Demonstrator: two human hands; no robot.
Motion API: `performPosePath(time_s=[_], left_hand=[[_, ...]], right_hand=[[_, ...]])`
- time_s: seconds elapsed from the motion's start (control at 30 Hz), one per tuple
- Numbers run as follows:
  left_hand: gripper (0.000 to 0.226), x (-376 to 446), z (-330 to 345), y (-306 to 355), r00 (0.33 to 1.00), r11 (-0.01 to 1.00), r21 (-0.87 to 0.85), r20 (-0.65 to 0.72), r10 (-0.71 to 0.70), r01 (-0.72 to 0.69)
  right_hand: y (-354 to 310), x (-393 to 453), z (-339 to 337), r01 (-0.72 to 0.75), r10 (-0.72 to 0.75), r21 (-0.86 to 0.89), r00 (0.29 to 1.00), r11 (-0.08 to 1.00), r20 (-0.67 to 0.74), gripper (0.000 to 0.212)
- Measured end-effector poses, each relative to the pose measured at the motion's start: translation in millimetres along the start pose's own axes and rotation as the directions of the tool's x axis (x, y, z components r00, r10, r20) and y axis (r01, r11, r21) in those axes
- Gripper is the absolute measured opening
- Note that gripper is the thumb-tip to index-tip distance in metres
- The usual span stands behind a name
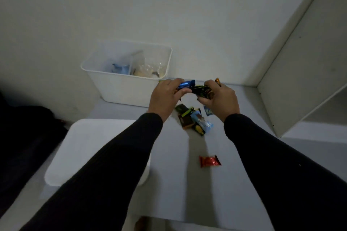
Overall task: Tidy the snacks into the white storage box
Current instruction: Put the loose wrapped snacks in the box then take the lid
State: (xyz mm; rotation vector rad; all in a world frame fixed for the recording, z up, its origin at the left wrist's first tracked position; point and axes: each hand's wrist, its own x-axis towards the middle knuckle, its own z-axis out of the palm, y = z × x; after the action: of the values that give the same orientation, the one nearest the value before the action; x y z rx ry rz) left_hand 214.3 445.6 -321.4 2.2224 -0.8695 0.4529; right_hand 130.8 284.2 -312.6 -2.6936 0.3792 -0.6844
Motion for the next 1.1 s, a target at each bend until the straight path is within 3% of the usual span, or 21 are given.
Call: performPosePath(time_s=[0.27,0.5,0.6,0.7,0.87,1.0,1.1], left_hand=[[0.033,83,-90,-63,0.99,0.999,-0.015,-0.129,-0.049,0.047],[0.027,121,-101,-140,0.989,0.987,-0.066,-0.018,-0.149,0.148],[0.022,122,-85,-165,0.97,0.972,-0.076,0.118,-0.213,0.223],[0.025,117,-66,-184,0.903,0.946,-0.009,0.302,-0.306,0.324],[0.03,120,-56,-187,0.809,0.94,0.279,0.496,-0.315,0.195],[0.032,132,-60,-181,0.752,0.897,0.411,0.536,-0.383,0.164],[0.031,139,-61,-167,0.761,0.877,0.427,0.487,-0.429,0.221]], right_hand=[[-103,103,-7,0.129,-0.117,0.081,0.984,0.988,-0.137,0.038],[-162,160,50,0.111,-0.097,0.14,0.99,0.984,-0.104,0.035],[-162,165,82,0.017,-0.018,0.121,1.0,0.992,0.005,0.037],[-158,163,103,-0.085,0.066,0.101,0.982,0.991,0.179,0.045],[-158,162,112,-0.22,0.214,-0.05,0.83,0.974,0.515,0.068],[-160,169,108,-0.07,0.226,-0.274,0.769,0.959,0.598,0.047],[-162,171,101,-0.042,0.25,-0.342,0.764,0.939,0.594,0.03]])
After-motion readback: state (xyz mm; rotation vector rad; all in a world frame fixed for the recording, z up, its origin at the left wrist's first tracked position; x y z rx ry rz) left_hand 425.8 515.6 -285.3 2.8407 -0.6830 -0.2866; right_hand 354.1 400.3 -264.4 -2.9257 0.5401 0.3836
